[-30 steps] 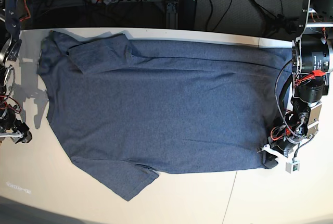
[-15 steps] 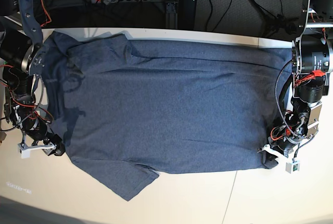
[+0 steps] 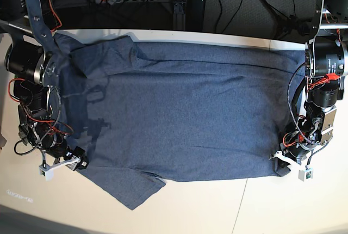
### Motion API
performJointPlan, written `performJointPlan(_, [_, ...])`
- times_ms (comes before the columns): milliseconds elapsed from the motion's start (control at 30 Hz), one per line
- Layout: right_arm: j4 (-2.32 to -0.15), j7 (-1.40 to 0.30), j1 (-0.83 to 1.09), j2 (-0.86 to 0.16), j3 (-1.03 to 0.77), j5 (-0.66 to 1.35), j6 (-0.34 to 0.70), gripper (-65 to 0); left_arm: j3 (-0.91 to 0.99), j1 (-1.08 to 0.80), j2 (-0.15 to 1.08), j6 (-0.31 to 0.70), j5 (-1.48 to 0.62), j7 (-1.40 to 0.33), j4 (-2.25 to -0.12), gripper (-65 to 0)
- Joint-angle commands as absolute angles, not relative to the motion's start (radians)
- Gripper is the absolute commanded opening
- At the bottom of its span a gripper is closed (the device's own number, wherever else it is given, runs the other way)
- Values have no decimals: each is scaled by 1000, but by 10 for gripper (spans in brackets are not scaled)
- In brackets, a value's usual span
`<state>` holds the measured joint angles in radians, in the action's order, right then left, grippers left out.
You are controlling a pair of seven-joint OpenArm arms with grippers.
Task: Fold the T-shirt properly
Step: 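Grasp the shirt edge beside the sleeve with the right gripper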
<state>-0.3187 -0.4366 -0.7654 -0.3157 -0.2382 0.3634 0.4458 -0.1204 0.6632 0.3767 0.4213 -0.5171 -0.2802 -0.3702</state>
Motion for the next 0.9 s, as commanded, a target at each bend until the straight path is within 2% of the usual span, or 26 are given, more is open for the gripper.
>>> performJointPlan(0, [-321, -463, -793, -316, -211, 355, 505, -307, -120, 690, 385, 442, -512, -296, -379, -650])
performJointPlan(233, [-321, -423, -804, -316, -95, 354, 505, -307, -120, 690, 385, 442, -512, -296, -379, -650])
performJointPlan(633, [-324, -392, -809, -316, -93, 268, 505, -316, -120, 690, 385, 442, -512, -295, -379, -650])
performJointPlan(733, [-325, -392, -809, -316, -93, 256, 505, -384, -120, 690, 385, 442, -511, -295, -379, -650])
performJointPlan(867, [-360, -392, -808, -316, -93, 220, 505, -562, -120, 690, 385, 442, -511, -294, -379, -650])
